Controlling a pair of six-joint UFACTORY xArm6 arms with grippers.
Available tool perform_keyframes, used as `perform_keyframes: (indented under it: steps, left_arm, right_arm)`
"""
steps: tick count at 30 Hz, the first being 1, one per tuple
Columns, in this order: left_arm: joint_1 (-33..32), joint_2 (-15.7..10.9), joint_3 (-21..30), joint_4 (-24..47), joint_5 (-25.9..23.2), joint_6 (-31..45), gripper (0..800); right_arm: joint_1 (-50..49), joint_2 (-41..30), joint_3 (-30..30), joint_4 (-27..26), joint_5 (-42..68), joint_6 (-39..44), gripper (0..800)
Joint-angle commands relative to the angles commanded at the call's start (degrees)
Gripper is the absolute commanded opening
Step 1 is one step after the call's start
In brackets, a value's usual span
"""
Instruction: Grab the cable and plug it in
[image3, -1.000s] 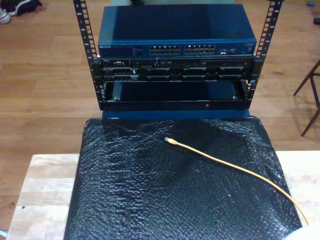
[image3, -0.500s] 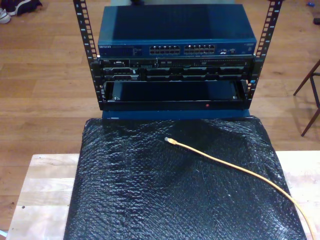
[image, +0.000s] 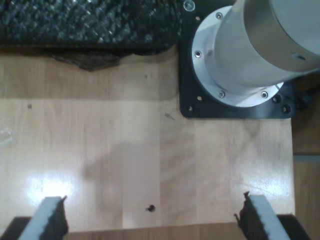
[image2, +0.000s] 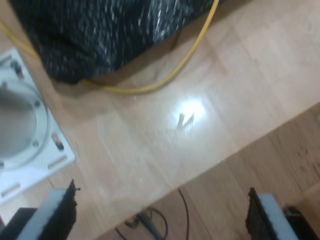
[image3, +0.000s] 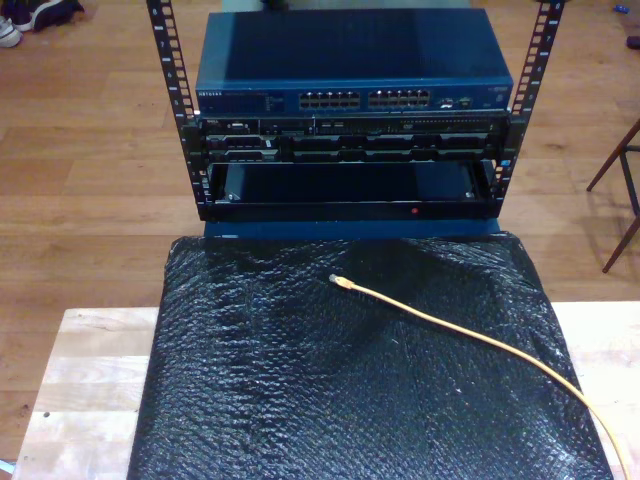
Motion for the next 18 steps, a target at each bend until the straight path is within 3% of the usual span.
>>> perform_keyframes:
  steps: [12, 18]
  left_arm:
    - [-8.09, 1.14, -1.32, -1.93, 0.70, -6.07, 800]
    - [-11.69, 2.99, -1.49, -4.40, 0.62, -6.42, 800]
  right_arm:
    - [13.80, 0.18, -4.40, 1.93, 0.18, 13.19, 799]
    - [18.90, 3.69, -8.79, 7.38, -0.18, 17.58, 797]
